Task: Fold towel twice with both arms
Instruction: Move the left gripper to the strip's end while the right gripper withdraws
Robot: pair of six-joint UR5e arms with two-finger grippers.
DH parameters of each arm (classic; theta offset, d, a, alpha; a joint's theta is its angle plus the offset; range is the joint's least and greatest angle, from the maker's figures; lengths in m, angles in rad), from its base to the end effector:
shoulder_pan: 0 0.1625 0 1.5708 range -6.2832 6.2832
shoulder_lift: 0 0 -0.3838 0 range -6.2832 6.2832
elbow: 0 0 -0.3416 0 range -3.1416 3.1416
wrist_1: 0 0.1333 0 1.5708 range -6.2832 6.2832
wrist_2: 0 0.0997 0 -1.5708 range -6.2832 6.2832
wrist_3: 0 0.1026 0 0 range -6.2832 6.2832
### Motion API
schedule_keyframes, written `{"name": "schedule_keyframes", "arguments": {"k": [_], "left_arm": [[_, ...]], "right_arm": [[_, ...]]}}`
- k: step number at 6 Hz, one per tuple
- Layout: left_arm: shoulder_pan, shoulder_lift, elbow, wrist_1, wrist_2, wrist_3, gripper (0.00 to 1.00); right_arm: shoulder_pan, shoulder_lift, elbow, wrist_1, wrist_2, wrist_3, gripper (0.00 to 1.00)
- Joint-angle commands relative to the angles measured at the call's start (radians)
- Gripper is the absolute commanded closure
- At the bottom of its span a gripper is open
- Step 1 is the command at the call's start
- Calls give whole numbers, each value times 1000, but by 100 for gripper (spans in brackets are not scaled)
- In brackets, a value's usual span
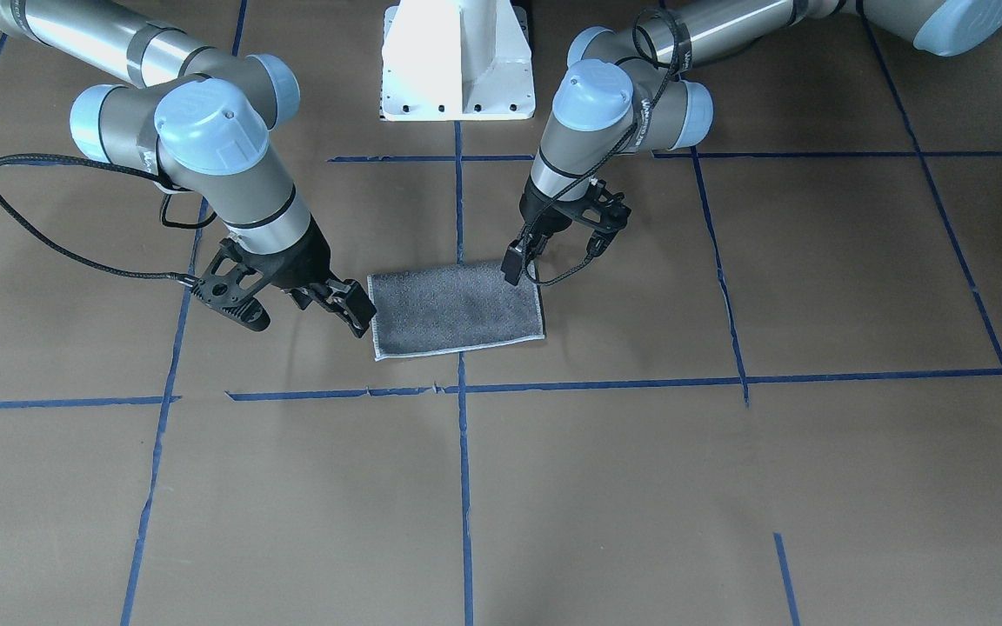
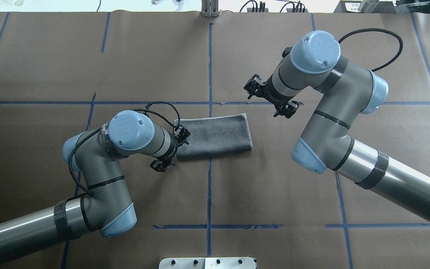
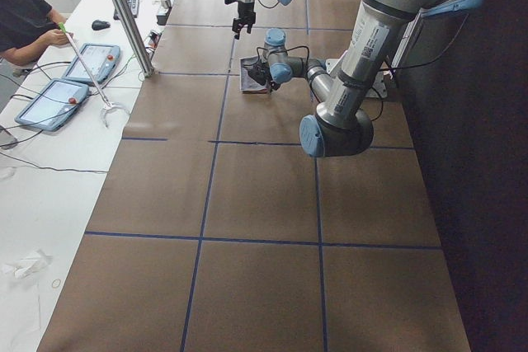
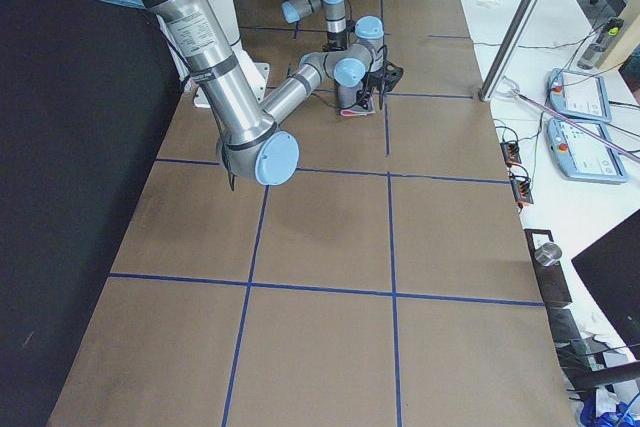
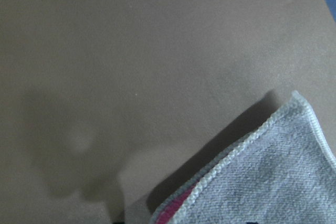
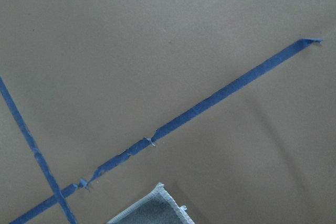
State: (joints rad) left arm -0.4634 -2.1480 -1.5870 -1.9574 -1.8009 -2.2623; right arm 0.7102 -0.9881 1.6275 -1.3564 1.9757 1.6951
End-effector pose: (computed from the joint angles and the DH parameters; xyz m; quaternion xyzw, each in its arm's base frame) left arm 0.5154 -0.3804 0.2659 -0.1538 0.4530 -0.4332 0.7639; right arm -0.4110 -0.4759 0.2659 -0.0581 -0.4412 0.2852 0.8489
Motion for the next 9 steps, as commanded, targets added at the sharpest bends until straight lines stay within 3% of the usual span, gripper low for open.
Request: {"name": "schedule_keyframes", "arguments": {"k": [1,3,4,7,9], "left_arm": [[0,8,2,0,0,0,25],[2,7,2,-2,-3,0,79],[5,7,1,-2,-3,0,97],[-9,38,-57,0,-9,26,100],[-55,53,-82,15,-3,151,100]], "right_arm": [[0,0,2,0,0,0,0],[0,-1,0,-1,0,0,0],[0,-1,0,-1,2,0,0],[3,-3,2,-1,5,0,0],[64,-85,101,-3,75,-9,0]]}}
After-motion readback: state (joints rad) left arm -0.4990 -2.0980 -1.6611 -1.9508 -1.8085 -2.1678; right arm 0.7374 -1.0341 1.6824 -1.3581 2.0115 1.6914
